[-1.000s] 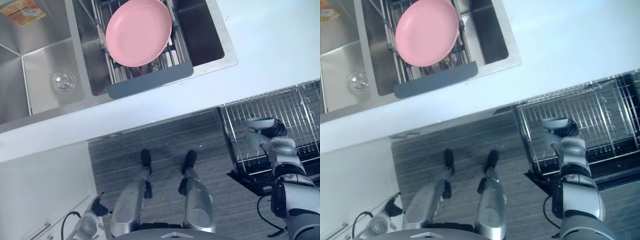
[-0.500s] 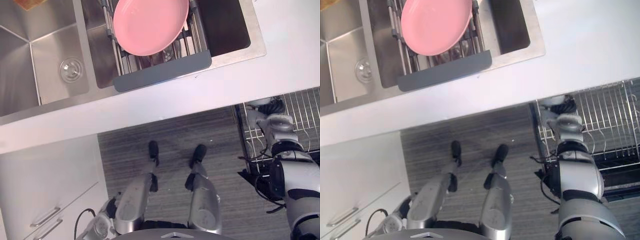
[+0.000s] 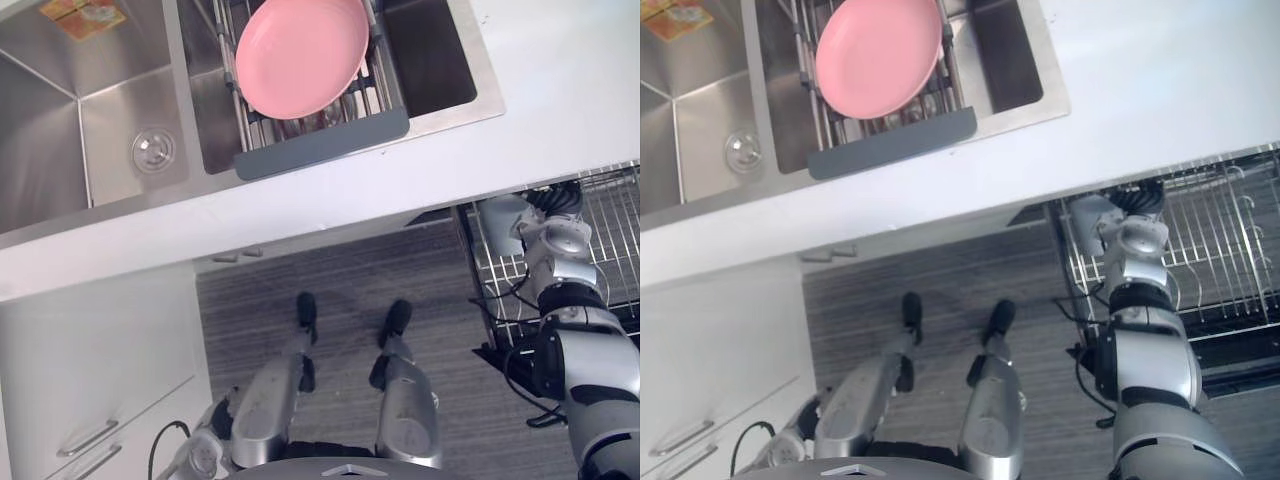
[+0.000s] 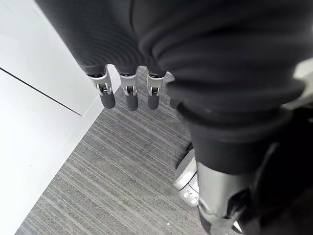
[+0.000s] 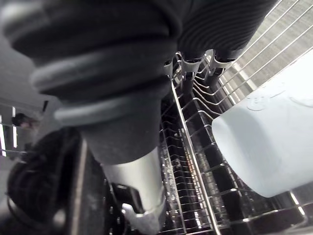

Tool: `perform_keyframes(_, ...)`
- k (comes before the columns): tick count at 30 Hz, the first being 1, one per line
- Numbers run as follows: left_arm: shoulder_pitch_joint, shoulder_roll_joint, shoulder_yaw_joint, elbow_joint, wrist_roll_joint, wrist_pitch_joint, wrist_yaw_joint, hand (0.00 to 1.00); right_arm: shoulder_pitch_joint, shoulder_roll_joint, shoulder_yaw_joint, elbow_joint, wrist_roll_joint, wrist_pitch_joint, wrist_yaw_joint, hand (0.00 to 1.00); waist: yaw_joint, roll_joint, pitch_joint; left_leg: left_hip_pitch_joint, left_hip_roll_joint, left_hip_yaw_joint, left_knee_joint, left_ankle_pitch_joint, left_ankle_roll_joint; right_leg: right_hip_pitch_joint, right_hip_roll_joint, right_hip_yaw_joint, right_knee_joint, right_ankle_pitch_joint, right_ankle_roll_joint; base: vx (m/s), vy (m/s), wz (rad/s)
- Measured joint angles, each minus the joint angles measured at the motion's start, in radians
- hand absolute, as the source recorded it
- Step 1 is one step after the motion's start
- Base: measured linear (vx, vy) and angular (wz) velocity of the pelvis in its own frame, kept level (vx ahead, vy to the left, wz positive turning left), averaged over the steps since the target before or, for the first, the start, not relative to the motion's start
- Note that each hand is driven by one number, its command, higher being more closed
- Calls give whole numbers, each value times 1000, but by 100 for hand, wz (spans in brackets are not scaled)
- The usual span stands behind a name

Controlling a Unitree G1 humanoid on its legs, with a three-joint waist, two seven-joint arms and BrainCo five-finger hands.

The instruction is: Walk over to the sink, pick up the cup, carry it to the dishwasher, place the cup inside the dishwasher, then close the dishwasher door

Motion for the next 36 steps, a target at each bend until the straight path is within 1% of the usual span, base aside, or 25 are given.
perform_keyframes(1,4,-3,19,9,-3,22,-3,0,77,51,-21,-63,1,-15,-6,0,-6,-15,-14,18,5,5,-2,-6,0,21,7,3,-12,0,1,51,-64,-13)
perform_keyframes(3,16,-5,44,15,-18,43,-4,0,166,107,-29,-134,2,-18,-19,0,-10,-40,-54,24,12,18,-2,-15,1,25,13,12,-22,3,3,89,-74,-22)
perform_keyframes(4,26,-5,78,27,-34,69,-9,0,259,159,-42,-220,2,-22,-23,0,-16,-69,-83,53,19,34,-2,-27,-4,50,18,25,-32,1,3,143,-95,-30)
perform_keyframes(6,37,-11,123,40,-62,102,-9,0,377,215,-87,-336,1,-24,-34,0,-28,-98,-142,85,24,53,-3,-45,-3,81,26,34,-49,-3,4,124,-71,-27)
perform_keyframes(7,44,-14,142,42,-69,108,-9,0,412,231,-102,-372,1,-25,-40,0,-30,-106,-166,94,26,60,-3,-53,-5,89,28,42,-53,-4,5,111,-40,-34)
perform_keyframes(9,72,-25,199,52,-78,134,-5,0,535,284,-166,-500,10,-35,-45,0,-52,-131,-237,143,30,92,-3,-79,-8,128,33,56,-65,-12,10,153,-46,-39)
perform_keyframes(11,94,-32,221,56,-78,152,3,0,614,316,-205,-571,10,-40,-45,0,-71,-139,-277,173,31,111,-3,-95,-8,153,36,72,-71,-18,14,104,-19,-33)
perform_keyframes(13,104,-39,240,57,-76,172,12,0,686,362,-243,-633,25,-63,-46,0,-81,-144,-300,203,33,130,-3,-110,-11,181,40,87,-83,-18,15,81,-9,-34)
perform_keyframes(15,113,-46,265,58,-66,178,41,0,757,432,-282,-701,74,-85,-60,0,-96,-149,-333,223,36,150,-3,-122,-12,190,43,104,-83,-23,18,55,-7,-23)
perform_keyframes(16,111,-49,275,57,-64,178,45,0,771,447,-297,-715,87,-92,-65,0,-100,-150,-338,227,36,152,-3,-124,-13,192,42,105,-83,-24,20,40,-7,-12)
perform_keyframes(19,106,-51,288,54,-37,170,53,0,793,497,-370,-807,184,-159,-94,0,-122,-155,-353,251,36,168,-3,-134,-13,210,41,117,-83,-28,24,24,-1,-14)
perform_keyframes(20,106,-54,296,53,-40,166,65,0,795,503,-403,-860,202,-195,-95,0,-124,-156,-360,261,35,178,-3,-139,-12,213,41,127,-83,-29,26,10,3,-21)
perform_keyframes(21,105,-55,299,52,-52,166,66,0,795,504,-427,-913,214,-233,-79,0,-127,-155,-374,262,34,186,-3,-142,-12,210,40,131,-83,-29,26,14,1,-20)
perform_keyframes(23,106,-58,300,53,-91,168,65,0,795,505,-434,-1007,229,-267,-36,0,-135,-163,-390,263,35,190,-4,-145,-13,208,40,134,-83,-30,25,23,-11,-9)
perform_keyframes(24,106,-58,300,53,-121,170,63,0,795,506,-432,-1037,232,-274,-9,0,-138,-158,-399,263,35,190,-4,-146,-13,208,40,134,-83,-31,24,24,-25,-5)
perform_keyframes(25,104,-60,303,54,-210,177,55,0,794,506,-402,-1122,248,-271,76,0,-141,-168,-405,265,36,192,-4,-147,-14,209,41,134,-83,-30,21,0,0,0)
perform_keyframes(27,104,-59,307,54,-257,178,41,0,793,505,-361,-1166,266,-257,128,0,-139,-168,-409,272,37,192,-4,-147,-14,214,42,134,-83,-28,17,8,-32,-2)
perform_keyframes(28,105,-56,314,59,-307,183,17,0,790,504,-284,-1198,275,-211,203,0,-133,-178,-413,276,39,192,-4,-147,-14,218,43,134,-83,-29,16,0,0,0)
perform_keyframes(29,104,-55,315,61,-315,184,7,0,789,503,-262,-1203,274,-195,222,0,-130,-175,-418,277,39,192,-4,-147,-14,218,44,134,-83,-29,15,0,0,0)
perform_keyframes(30,104,-53,323,61,-316,185,-13,0,785,499,-201,-1210,274,-154,269,0,-119,-182,-422,276,39,191,-4,-147,-14,218,44,134,-83,-29,15,0,0,0)
perform_keyframes(31,104,-53,329,61,-316,185,-21,0,782,497,-167,-1210,274,-135,290,0,-113,-184,-425,276,39,190,-4,-147,-14,218,44,133,-83,-29,15,-9,-30,6)
perform_keyframes(32,103,-53,349,63,-335,186,-42,0,764,493,-88,-1208,274,-86,333,0,-99,-189,-427,277,37,185,-4,-147,-14,223,43,128,-83,-30,17,-12,-21,8)
perform_keyframes(34,103,-52,351,70,-371,194,-50,0,736,480,-10,-1203,277,-47,369,0,-88,-192,-428,279,35,174,-4,-148,-14,233,40,118,-83,-34,20,-12,-12,24)
perform_keyframes(35,103,-47,352,77,-407,205,-79,0,706,463,56,-1181,328,3,405,0,-86,-194,-429,280,30,151,-4,-148,-11,249,35,92,-83,-40,25,-3,-1,32)
perform_keyframes(36,138,-29,392,93,-687,175,-292,0,652,457,145,-1011,418,65,414,0,-29,-201,-437,280,22,140,-4,-145,-2,285,27,28,-83,-62,35,4,2,26)
